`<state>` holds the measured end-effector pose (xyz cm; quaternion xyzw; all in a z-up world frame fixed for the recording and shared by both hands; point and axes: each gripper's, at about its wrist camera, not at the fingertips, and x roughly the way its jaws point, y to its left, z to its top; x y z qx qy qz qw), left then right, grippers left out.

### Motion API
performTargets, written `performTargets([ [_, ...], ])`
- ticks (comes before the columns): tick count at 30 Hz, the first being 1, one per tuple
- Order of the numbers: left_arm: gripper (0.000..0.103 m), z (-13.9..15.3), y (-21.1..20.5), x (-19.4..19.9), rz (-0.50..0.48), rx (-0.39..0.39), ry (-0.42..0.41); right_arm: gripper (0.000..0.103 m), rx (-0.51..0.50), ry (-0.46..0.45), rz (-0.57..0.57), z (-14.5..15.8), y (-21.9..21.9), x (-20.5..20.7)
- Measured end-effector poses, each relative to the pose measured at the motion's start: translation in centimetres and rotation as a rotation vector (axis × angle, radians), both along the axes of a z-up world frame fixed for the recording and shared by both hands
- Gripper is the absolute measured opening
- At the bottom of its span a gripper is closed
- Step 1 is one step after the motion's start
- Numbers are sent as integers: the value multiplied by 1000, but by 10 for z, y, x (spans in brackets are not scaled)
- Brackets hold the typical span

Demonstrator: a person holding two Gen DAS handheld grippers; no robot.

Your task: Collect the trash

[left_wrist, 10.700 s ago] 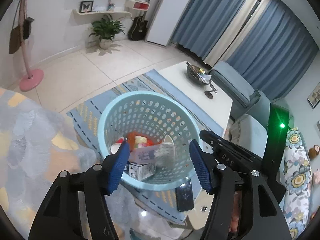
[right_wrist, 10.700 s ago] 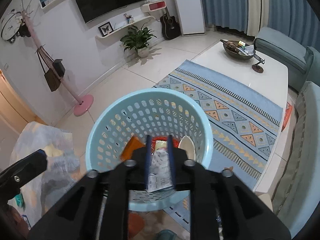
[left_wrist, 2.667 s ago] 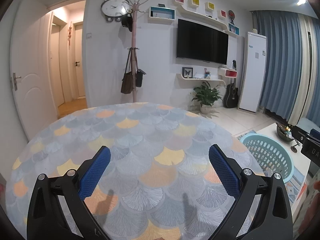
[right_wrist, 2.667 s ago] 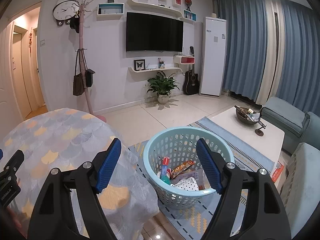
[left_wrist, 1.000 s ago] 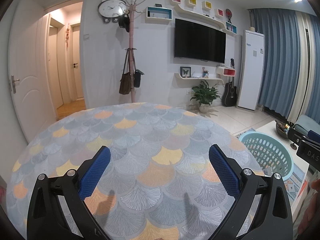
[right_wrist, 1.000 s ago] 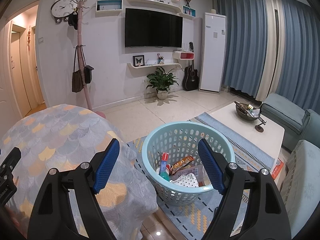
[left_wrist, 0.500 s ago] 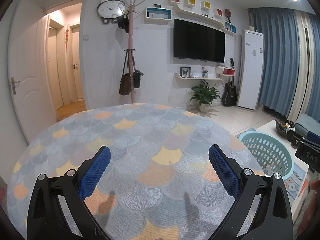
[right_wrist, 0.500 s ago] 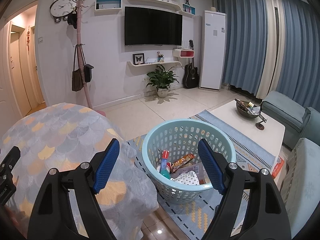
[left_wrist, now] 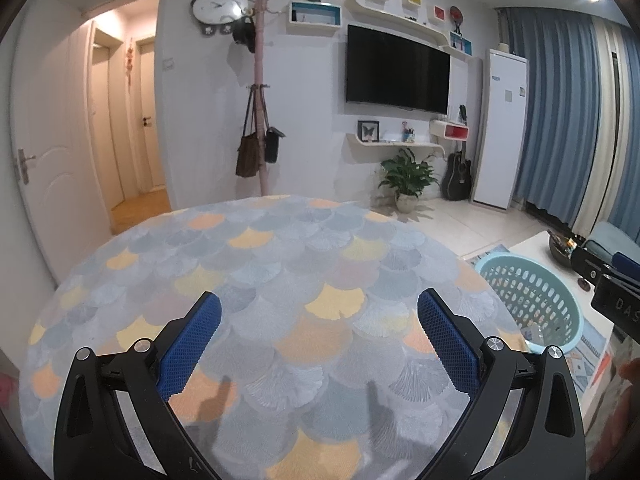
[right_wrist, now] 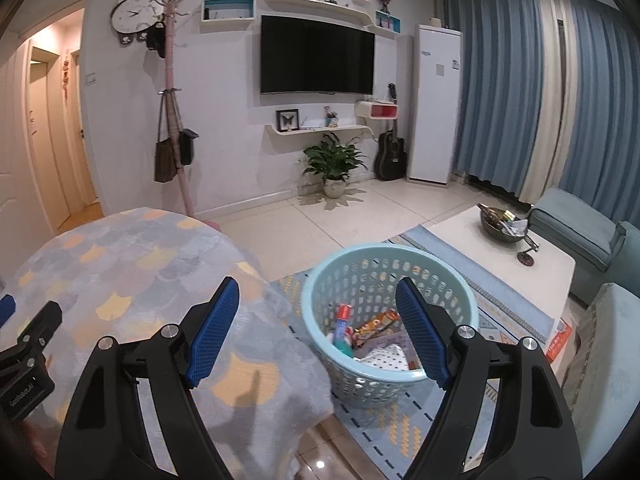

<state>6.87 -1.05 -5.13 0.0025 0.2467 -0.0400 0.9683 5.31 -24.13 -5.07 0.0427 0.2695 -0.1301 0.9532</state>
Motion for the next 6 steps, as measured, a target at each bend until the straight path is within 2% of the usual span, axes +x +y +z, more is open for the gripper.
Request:
performTargets([
  [6,96,16,29,-9,48,14,-9,77,-3,1,94,9,35,8],
])
